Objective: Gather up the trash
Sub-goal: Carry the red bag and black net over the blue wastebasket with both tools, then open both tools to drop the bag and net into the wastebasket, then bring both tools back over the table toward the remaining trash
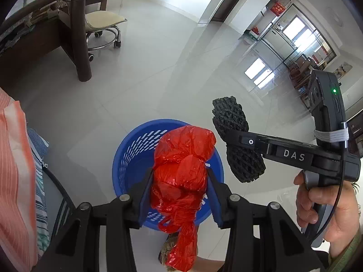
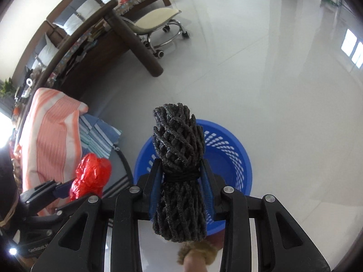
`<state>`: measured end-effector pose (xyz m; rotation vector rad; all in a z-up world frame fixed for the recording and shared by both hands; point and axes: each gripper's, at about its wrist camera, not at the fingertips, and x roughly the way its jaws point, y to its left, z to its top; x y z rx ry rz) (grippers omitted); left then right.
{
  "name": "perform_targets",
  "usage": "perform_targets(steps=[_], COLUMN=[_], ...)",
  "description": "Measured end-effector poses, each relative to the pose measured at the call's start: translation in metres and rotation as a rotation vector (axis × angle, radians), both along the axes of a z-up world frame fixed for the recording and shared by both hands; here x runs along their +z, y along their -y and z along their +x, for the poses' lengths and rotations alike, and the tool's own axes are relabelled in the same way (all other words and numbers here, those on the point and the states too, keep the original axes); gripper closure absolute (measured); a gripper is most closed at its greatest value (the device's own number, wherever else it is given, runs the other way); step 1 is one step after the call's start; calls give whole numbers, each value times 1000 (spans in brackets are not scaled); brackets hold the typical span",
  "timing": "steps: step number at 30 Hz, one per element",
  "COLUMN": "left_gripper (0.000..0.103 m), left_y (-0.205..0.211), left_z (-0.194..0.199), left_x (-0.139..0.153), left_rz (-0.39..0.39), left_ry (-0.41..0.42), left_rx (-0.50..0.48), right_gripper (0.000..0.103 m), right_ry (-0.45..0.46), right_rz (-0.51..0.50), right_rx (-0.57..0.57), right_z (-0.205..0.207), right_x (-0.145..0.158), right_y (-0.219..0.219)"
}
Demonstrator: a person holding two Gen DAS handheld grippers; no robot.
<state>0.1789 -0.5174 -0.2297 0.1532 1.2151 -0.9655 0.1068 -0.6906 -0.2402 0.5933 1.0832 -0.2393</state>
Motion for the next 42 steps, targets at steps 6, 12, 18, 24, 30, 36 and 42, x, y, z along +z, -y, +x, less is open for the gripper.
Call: perform_targets(steps=[6,12,18,24,30,36,42], left_gripper=[41,41,41,25,23,23,23], left_y=[15,10,-41,-112,-168,-208,-233], left_z=[4,7,-13,-49,-76,-88,-90], left_x=[-23,-16,31,83,108,121,129], left_rz=[-4,-17,-48,-32,4,36,40], left_ry=[-37,8,150,291,333,383,382], left_rx=[31,50,152,229,264,309,342], right_gripper=[62,48,20,1,1,1,1], right_ry=[-15,14,82,181,277,313,319], right_rz=[50,86,-75,-375,-630,-695,-776], right_rx=[-48,-68,-41,-92,-186,-226,-284], right_z=[-4,-9,-18,-40,-78,-88,-92], right_x=[-24,-23,24,104,138,154,175], right_y=[27,35,6,-64,-136,-159,-172])
